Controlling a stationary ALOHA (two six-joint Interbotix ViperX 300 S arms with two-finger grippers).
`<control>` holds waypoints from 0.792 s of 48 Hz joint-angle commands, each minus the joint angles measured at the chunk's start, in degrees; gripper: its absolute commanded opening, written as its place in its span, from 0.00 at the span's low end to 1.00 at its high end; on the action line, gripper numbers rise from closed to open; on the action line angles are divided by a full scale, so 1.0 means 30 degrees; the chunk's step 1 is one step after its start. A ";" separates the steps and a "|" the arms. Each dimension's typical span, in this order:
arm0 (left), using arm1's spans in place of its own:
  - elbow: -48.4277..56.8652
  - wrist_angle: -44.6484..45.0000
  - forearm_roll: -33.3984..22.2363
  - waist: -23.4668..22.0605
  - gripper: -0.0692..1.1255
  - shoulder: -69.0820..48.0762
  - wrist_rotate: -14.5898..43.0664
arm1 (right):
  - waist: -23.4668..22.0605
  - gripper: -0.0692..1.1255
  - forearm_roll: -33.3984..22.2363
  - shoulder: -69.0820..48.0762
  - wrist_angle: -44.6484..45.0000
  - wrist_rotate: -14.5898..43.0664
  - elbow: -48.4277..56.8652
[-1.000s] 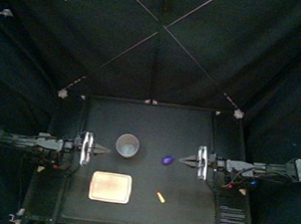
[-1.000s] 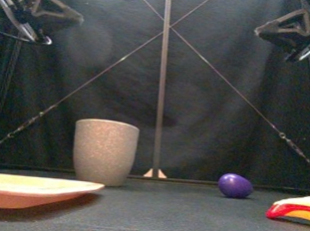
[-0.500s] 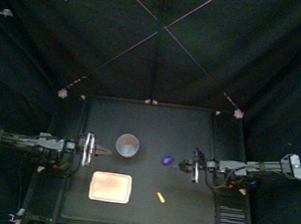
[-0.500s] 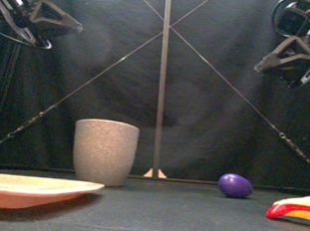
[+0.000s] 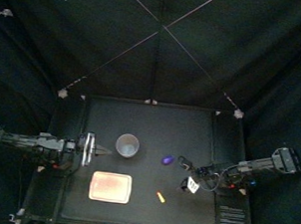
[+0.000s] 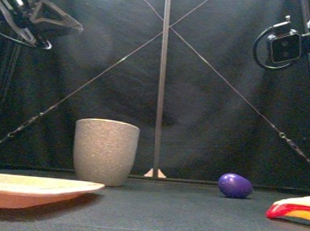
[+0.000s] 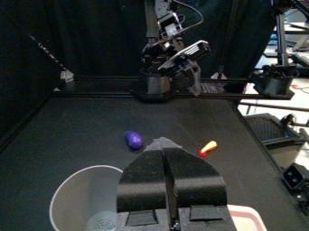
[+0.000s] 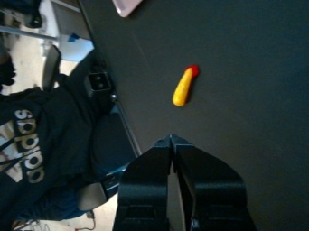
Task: Pick the shrimp then place it in the grey bowl
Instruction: Pick the shrimp
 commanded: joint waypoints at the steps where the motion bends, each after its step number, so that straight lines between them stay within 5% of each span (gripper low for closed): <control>1: -0.0322 -0.0117 0.0029 0.0117 0.17 0.0088 0.0029 | 0.0264 0.11 -0.2139 0.1143 0.0352 0.1113 -0.1318; 11: -0.0293 -0.0088 0.0000 0.0234 0.18 0.0088 0.0029 | 0.0615 0.11 -0.7441 0.3809 0.2871 0.4805 -0.3340; 24: -0.0088 -0.0088 -0.0029 0.0352 0.18 0.0088 0.0029 | 0.3486 0.18 -1.2598 0.6563 0.5303 1.1396 -0.5977; 38: 0.0029 -0.0117 0.0000 0.0703 0.19 0.0088 0.0029 | 0.5156 0.56 -1.5674 0.8965 0.7178 1.6465 -0.7676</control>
